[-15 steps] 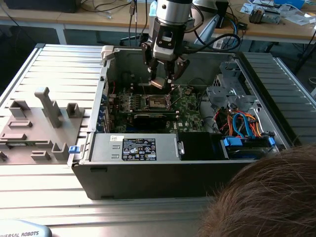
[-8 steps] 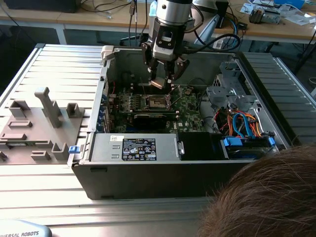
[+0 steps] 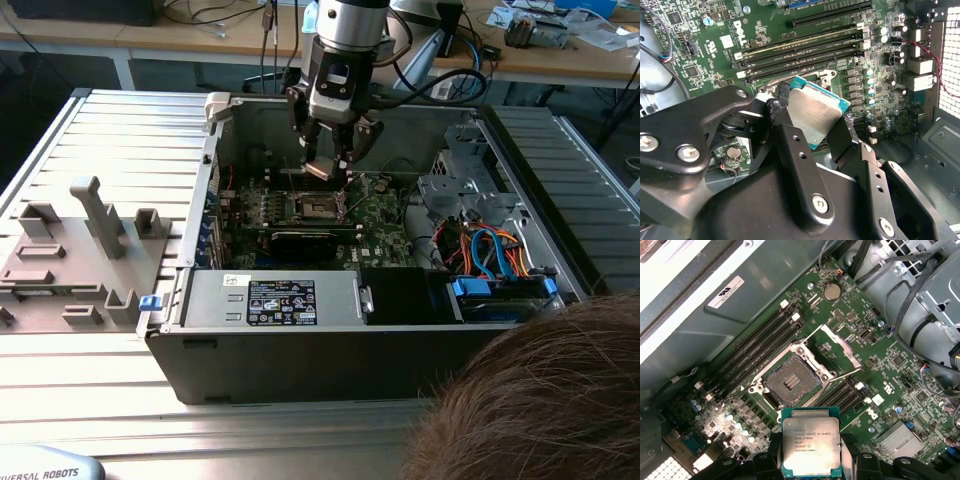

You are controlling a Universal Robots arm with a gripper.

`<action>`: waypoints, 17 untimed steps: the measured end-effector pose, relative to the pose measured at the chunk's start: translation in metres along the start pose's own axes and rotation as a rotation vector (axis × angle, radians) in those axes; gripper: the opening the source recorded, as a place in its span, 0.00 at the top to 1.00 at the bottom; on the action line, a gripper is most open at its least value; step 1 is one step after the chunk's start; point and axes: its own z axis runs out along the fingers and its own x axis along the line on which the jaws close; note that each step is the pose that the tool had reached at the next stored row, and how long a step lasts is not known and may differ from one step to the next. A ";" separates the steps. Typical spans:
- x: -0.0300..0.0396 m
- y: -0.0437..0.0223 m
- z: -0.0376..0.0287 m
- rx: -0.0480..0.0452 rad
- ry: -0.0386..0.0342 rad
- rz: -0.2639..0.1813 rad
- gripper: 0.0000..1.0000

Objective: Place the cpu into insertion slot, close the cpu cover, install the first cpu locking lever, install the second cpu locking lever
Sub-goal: 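Place the cpu into insertion slot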

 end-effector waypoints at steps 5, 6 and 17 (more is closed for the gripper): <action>0.0000 0.0000 0.0001 0.0000 0.0004 0.003 0.45; 0.0000 0.0000 0.0002 0.0000 0.0005 0.004 0.45; 0.0000 0.0002 0.0015 0.0000 0.0016 0.014 0.45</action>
